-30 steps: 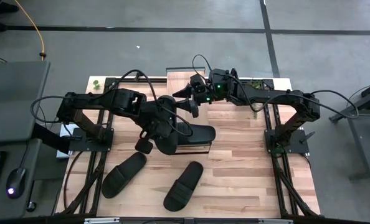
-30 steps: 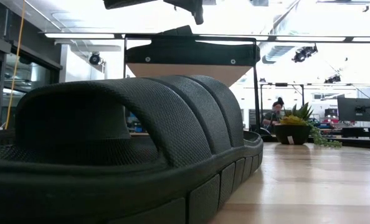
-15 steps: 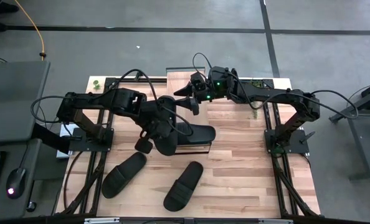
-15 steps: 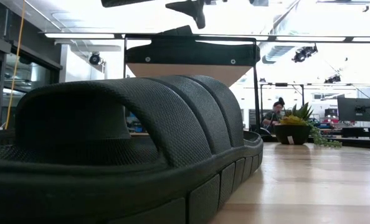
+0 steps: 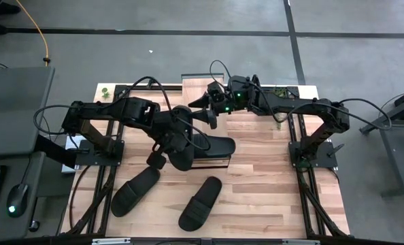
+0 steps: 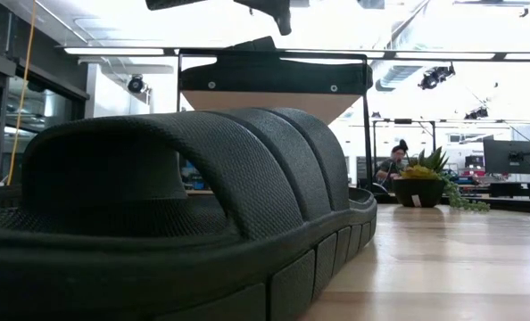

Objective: Pick and place slides into the shelf
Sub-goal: Put the top left slipper on the shelf

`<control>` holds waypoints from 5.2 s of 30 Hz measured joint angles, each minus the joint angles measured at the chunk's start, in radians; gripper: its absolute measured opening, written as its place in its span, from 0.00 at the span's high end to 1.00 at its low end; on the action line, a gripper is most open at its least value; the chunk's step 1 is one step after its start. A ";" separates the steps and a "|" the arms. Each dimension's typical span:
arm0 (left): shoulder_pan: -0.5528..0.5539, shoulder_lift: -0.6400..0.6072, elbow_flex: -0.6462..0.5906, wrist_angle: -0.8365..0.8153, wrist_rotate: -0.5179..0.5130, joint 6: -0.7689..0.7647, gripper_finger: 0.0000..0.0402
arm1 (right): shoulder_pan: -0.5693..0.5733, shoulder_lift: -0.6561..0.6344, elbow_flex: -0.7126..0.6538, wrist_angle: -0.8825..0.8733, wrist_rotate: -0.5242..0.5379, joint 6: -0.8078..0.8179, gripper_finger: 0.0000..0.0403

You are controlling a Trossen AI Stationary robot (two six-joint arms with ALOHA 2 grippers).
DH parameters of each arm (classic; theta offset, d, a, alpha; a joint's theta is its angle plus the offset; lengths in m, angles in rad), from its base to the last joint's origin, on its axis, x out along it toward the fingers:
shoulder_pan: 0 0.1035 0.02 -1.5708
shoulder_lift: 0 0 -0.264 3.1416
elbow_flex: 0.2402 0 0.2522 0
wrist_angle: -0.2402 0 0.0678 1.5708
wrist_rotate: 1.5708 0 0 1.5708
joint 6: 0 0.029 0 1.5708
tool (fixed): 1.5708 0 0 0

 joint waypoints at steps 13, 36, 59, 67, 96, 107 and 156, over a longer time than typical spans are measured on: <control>0.001 0.000 -0.001 0.022 -0.001 0.001 0.99 | 0.012 0.026 0.000 0.016 0.017 0.002 0.36; 0.001 0.000 -0.001 -0.074 -0.167 -0.073 0.95 | 0.001 0.026 0.000 0.021 0.017 -0.080 0.94; 0.002 -0.045 0.001 -0.092 -0.639 -0.186 0.36 | -0.122 -0.034 -0.001 0.055 0.112 -0.099 0.95; 0.002 -0.159 0.002 0.004 -0.725 -0.223 0.35 | -0.144 -0.083 -0.002 0.145 0.154 -0.102 0.95; 0.226 -0.440 -0.446 0.506 -0.701 -0.146 0.51 | -0.208 -0.584 -0.922 1.092 0.485 0.095 0.95; 0.230 -0.462 -0.696 0.695 -0.692 -0.128 0.51 | -0.043 -0.434 -1.001 1.340 0.697 -0.030 0.95; 0.231 -0.755 -1.131 1.199 -0.312 -0.409 0.59 | 0.125 -0.139 -0.876 1.521 0.819 -0.180 0.95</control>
